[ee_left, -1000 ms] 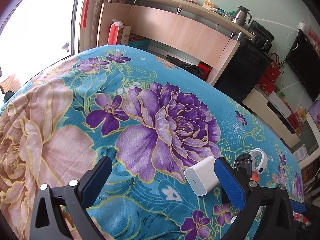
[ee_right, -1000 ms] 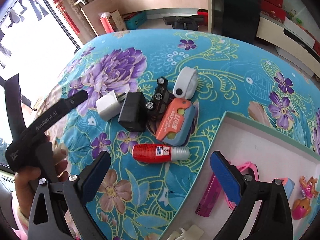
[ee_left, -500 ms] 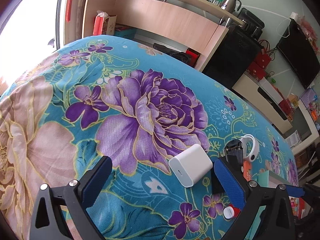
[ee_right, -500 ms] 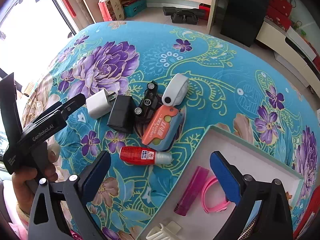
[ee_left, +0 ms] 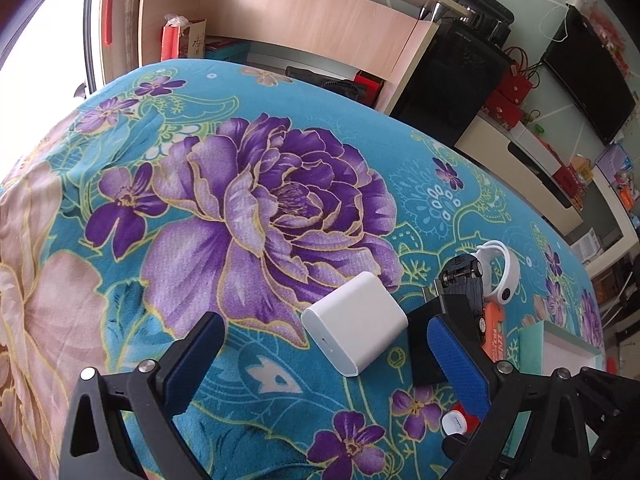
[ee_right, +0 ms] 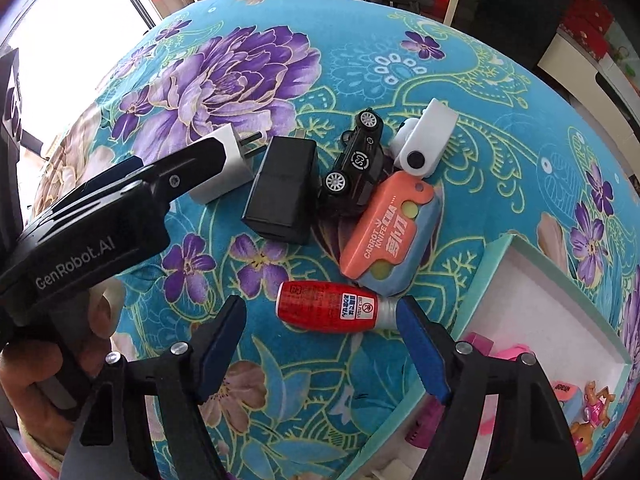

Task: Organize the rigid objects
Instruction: 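Grasp the white charger cube with the left gripper while the right gripper reaches the red glue bottle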

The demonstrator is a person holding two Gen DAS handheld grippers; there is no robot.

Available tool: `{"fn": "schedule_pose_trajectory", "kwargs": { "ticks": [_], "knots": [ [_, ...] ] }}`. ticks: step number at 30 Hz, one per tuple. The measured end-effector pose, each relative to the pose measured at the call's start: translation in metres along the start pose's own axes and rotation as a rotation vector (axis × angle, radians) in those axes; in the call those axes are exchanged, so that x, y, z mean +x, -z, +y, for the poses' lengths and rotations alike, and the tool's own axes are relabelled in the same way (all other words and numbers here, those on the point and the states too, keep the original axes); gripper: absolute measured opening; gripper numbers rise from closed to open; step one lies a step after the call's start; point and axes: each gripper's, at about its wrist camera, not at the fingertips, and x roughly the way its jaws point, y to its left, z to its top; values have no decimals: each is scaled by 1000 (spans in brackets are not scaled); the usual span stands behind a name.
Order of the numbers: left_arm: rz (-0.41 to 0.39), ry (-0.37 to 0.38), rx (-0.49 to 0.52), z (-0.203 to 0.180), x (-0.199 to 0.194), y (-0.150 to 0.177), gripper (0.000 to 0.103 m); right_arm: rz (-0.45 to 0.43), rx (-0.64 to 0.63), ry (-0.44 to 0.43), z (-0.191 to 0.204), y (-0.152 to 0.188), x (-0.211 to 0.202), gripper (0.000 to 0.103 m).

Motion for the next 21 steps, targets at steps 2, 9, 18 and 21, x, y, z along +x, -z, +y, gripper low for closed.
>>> {"fn": "schedule_pose_trajectory", "kwargs": {
  "ticks": [2, 9, 18, 21],
  "knots": [
    [2, -29, 16, -4, 3, 0, 102, 0, -5, 10, 1, -1, 2, 78],
    [3, -59, 43, -9, 9, 1, 92, -4, -3, 41, 2, -1, 4, 79],
    [7, -40, 85, -16, 11, 2, 63, 27, 54, 20, -17, -3, 23, 78],
    [5, -35, 82, -14, 11, 2, 63, 24, 47, 35, -17, -2, 25, 78]
  ]
}}
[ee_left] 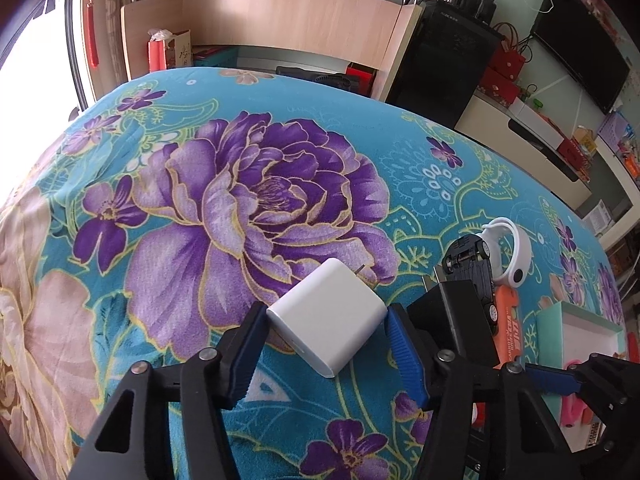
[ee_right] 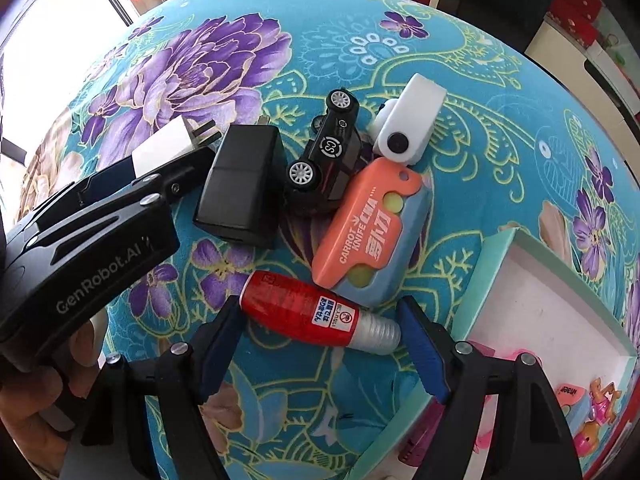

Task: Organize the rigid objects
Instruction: 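Grasp the white charger cube with the left gripper while the right gripper reaches the red glue bottle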

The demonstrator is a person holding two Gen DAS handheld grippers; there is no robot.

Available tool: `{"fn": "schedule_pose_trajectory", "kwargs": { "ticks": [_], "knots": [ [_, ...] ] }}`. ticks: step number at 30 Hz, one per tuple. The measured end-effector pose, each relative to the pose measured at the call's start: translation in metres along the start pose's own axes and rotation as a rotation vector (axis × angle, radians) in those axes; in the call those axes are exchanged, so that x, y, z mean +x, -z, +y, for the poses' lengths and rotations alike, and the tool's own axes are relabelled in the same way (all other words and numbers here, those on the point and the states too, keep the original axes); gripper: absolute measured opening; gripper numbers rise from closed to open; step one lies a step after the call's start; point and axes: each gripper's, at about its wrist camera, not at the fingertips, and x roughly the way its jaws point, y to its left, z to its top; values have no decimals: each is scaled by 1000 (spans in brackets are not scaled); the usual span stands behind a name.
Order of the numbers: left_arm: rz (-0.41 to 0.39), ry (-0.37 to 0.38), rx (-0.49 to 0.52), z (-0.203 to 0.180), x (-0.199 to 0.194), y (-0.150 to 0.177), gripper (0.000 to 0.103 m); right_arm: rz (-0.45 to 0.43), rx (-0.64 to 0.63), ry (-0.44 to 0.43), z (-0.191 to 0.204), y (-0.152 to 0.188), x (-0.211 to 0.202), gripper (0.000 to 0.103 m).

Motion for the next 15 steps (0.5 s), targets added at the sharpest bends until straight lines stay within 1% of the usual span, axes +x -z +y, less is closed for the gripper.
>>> {"fn": "schedule_pose_trajectory", "kwargs": {
  "ticks": [4, 8, 10, 15],
  "knots": [
    [-2, 2, 4, 0, 0, 0, 63, 3, 20, -11, -1, 0, 0, 78],
    [2, 13, -19, 5, -2, 1, 63, 0, 29, -25, 4, -2, -4, 78],
    [3, 2, -22, 6, -3, 1, 63, 6, 23, -24, 8, -3, -4, 78],
    [14, -35, -16, 10, -7, 3, 63, 21, 76, -76, 7, -5, -4, 78]
  ]
}}
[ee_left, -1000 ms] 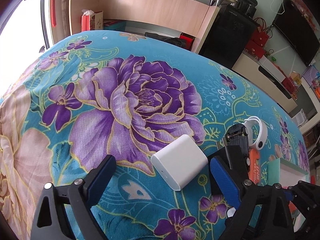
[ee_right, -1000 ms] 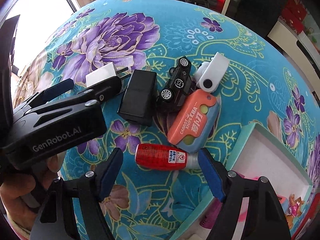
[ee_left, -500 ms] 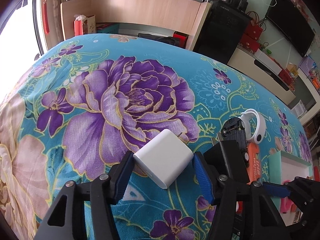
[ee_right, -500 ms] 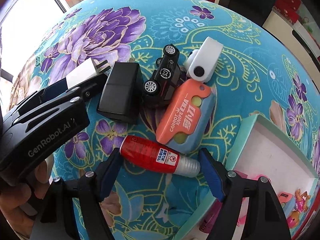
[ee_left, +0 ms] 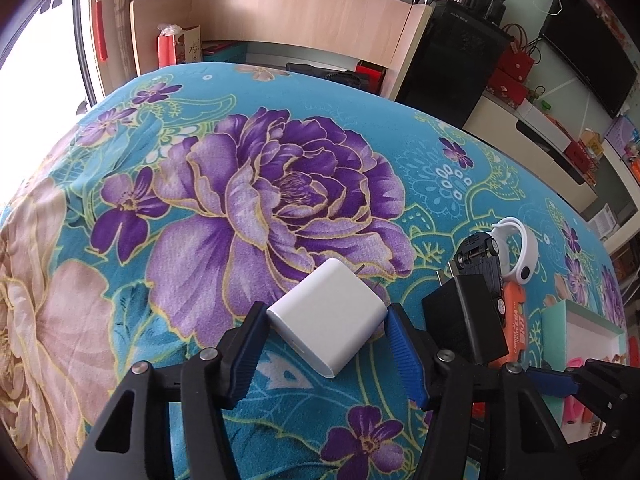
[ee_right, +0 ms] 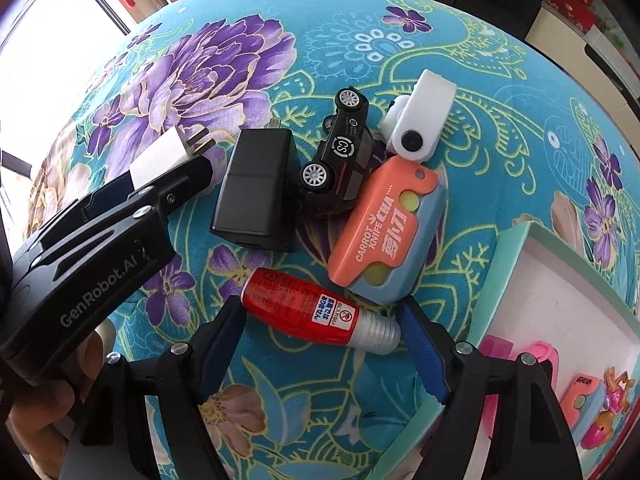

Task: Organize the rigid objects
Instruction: 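Grasp the white charger cube with the left gripper while the right gripper reaches the red glue bottle, then grasp the red glue bottle with the right gripper while the left gripper holds the cube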

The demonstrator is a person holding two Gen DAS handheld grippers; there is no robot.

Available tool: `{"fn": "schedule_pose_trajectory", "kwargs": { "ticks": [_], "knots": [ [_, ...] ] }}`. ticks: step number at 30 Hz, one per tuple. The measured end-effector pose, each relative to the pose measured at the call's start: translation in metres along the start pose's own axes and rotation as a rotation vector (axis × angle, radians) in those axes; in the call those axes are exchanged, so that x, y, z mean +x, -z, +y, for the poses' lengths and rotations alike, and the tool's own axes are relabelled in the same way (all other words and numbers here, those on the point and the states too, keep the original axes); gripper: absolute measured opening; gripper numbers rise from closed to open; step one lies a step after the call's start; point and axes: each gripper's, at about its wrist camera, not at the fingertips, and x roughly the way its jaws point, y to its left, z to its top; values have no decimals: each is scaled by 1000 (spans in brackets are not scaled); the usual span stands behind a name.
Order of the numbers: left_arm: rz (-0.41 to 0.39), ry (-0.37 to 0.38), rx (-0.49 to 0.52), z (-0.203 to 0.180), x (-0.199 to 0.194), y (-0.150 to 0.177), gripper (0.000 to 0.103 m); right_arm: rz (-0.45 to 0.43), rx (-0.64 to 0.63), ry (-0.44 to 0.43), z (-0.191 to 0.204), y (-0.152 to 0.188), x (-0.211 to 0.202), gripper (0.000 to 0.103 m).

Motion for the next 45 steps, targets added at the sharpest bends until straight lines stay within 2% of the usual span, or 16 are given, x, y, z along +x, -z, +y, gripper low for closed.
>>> {"fn": "schedule_pose_trajectory", "kwargs": {
  "ticks": [9, 15, 32, 38, 45],
  "knots": [
    [8, -93, -23, 21, -11, 4, 63, 11, 53, -31, -1, -12, 1, 80],
    [9, -124, -33, 31, -15, 6, 63, 15, 81, -36, 1, -15, 4, 84],
    [11, -112, -47, 35, -16, 6, 63, 30, 290, -37, -15, -36, 9, 85],
    [12, -101, -49, 37, -14, 6, 63, 39, 326, 16, -9, -30, 13, 85],
    [12, -94, -52, 38, -14, 6, 63, 43, 347, 29, -1, -21, 15, 85]
  ]
}}
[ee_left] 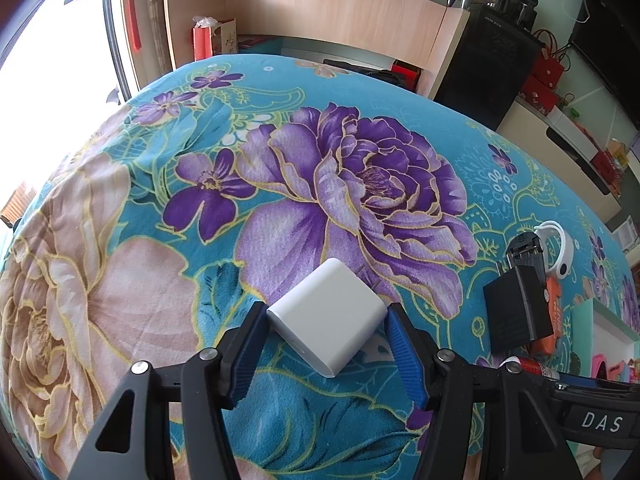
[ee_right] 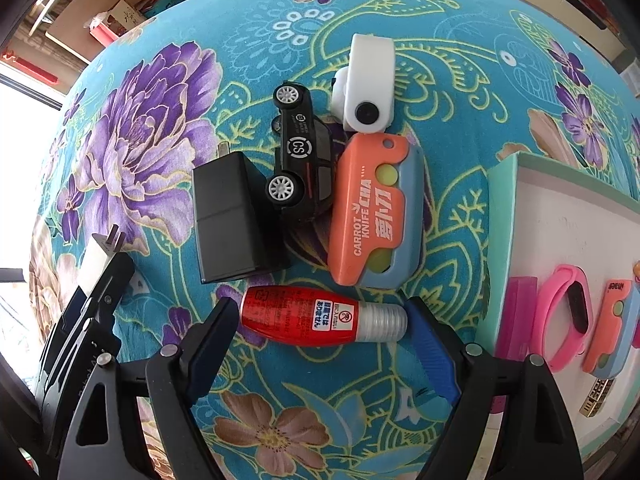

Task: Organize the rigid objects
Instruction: 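Grasp the red glue bottle with the right gripper while the left gripper holds the cube, then carry the white cube with the left gripper while the right gripper carries the red bottle over the tray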

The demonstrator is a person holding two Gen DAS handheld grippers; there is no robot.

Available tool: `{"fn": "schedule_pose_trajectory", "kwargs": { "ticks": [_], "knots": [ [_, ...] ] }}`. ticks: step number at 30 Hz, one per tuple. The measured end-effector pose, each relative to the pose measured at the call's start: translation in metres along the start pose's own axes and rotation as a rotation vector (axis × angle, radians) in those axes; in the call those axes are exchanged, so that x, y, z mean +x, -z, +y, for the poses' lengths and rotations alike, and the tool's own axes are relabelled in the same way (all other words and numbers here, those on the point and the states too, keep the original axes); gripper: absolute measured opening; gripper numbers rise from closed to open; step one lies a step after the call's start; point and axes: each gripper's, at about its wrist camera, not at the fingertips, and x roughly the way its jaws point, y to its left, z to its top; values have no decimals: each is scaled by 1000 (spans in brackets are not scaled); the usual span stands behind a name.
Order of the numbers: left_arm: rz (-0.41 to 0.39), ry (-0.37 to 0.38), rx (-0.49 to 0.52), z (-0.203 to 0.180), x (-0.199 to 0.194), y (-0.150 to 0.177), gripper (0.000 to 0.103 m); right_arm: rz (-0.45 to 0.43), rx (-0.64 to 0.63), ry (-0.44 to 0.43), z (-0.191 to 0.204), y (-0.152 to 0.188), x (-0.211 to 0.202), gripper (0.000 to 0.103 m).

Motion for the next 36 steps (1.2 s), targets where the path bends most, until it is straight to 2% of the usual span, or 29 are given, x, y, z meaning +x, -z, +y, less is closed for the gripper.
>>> {"fn": "schedule_pose_trajectory", "kwargs": {
  "ticks": [5, 8, 12, 17, 21, 25, 28, 31, 36],
  "knots": [
    [0, -1, 1, 0, 0, 0, 63, -14, 8, -9, -4, 8, -2, 84],
    [-1, -2, 2, 0, 0, 0, 63, -35, -5, 1, -6, 14, -6, 79],
    [-2, -7, 8, -1, 0, 0, 63, -69, 24, -48, -15, 23, -15, 79],
    [-6, -8, 4, -1, -2, 0, 63, -152, 104, -148, -32, 41, -30, 79],
    [-17, -12, 15, -4, -7, 2, 63, -282, 199, -189, -49, 62, -53, 79],
    [-47, -3, 32, -10, -19, 1, 63, -422, 287, -146, -70, 87, -74, 79],
    [-79, 13, 51, -20, -31, 0, 63, -457, 311, -59, -83, 92, -87, 79],
    [-106, 32, 83, -33, -43, -1, 63, -502, 331, -58, -98, 98, -101, 79],
    [-152, 73, 142, -59, -62, -1, 63, -585, 345, 5, -107, 91, -116, 79]
  ]
}}
